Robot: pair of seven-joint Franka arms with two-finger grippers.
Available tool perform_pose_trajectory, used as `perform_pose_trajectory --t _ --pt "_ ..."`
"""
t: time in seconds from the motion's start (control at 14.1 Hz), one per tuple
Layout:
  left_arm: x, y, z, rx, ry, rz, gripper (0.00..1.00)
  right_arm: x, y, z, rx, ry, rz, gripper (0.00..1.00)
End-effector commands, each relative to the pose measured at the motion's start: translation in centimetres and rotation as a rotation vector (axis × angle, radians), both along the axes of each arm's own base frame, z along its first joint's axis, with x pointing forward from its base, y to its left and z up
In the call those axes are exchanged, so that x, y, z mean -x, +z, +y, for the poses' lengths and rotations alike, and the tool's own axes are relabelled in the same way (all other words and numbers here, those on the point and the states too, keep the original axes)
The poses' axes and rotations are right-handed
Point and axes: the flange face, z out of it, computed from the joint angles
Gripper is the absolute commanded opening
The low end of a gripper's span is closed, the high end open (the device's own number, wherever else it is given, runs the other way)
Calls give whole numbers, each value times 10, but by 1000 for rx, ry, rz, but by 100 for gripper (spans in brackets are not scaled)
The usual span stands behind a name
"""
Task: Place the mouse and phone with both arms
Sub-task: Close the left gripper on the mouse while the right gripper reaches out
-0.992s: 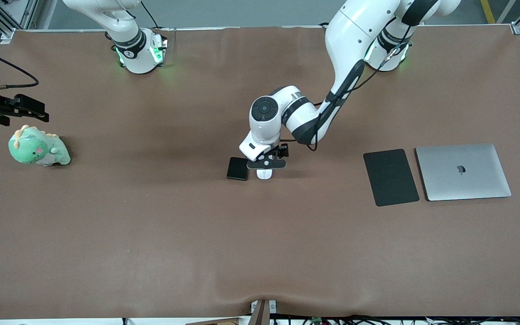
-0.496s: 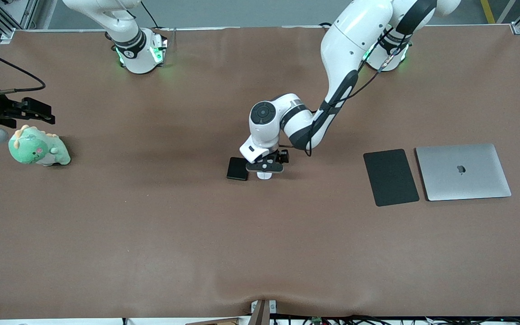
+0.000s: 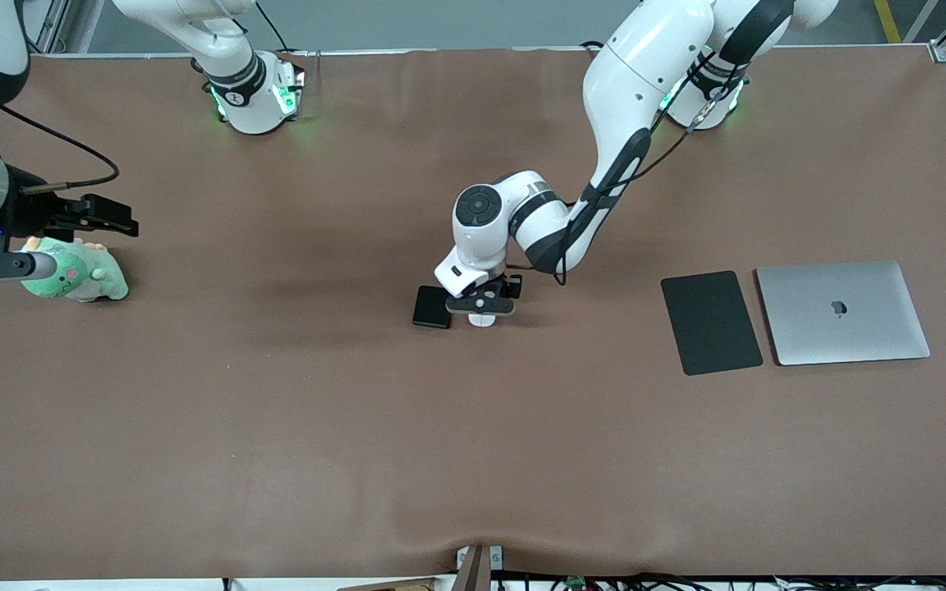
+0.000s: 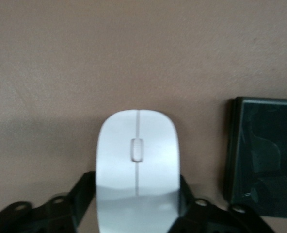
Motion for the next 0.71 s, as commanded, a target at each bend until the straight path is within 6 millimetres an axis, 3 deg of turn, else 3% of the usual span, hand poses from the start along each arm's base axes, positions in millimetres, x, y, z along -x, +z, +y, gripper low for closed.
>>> perform_pose_trajectory --t 0.0,0.14,0.28,0.5,0.64 --pt "-13 12 -4 30 41 -32 23 -5 -3 13 -13 -73 7 100" --pt "-15 16 -4 35 52 -37 20 -7 -9 26 -16 -65 10 100" --pt "-18 33 -4 37 60 -46 20 -11 -14 40 -13 -85 8 100" --pt "-30 104 7 49 113 -37 20 -21 -33 70 -19 -105 2 100" --pt "-42 156 33 45 140 -1 20 -25 -42 94 -9 -136 -6 100"
